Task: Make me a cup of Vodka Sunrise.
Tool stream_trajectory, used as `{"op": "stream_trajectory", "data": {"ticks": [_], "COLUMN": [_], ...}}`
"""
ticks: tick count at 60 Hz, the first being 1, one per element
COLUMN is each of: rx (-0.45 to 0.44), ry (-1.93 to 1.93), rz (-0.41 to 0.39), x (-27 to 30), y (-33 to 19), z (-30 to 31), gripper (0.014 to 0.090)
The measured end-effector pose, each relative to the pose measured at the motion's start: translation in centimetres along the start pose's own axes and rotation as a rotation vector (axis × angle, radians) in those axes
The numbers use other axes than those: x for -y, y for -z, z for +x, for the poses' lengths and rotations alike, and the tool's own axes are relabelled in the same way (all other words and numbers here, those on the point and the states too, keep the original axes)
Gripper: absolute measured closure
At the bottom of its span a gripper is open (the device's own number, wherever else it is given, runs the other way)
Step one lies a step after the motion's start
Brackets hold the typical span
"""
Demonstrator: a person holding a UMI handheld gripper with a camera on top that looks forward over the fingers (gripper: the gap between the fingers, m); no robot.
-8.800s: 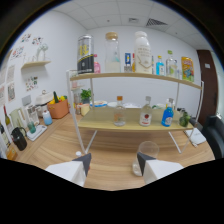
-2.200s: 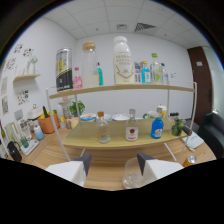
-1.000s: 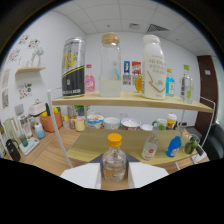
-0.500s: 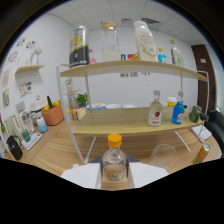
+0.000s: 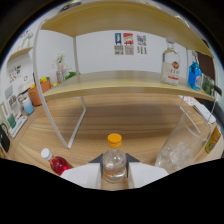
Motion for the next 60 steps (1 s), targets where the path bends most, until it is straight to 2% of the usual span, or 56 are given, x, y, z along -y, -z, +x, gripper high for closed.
{"op": "stream_trajectory", "data": {"ticks": [6,20,29,35,36,37,38,42,44,53,60], "rx": [-0.004,-0.002,0.007,0.011,0.012,0.011,0.011,0.022,0.029,0.058,0.054], "ry": [0.003,0.056,0.082,0.085,0.085,0.086,0.087,0.092,0.092,0.077,0.064], "rz": [-0.035,-0.019,-0.038,-0.027,-0.023,-0.02,-0.016,0.001,0.016,0.09,0.116], "x": [-0.9,-1.1,-1.9,-1.3,-1.1,-0.9,-0.7,0.5,1.2,4.4,5.2], "y": [-0.5,-0.3,0.2,1.1,1.4,1.6,1.9,3.4,4.4,9.4,13.0], "z": [-0.2,-0.6,-0.5,-0.3,-0.3,-0.2,-0.2,-0.3,-0.4,0.2,1.9], "gripper": [0.0692,0.0682,0.0662,0.0532,0.0492,0.0402,0.04,0.0229,0.018,0.0183,0.0184]}}
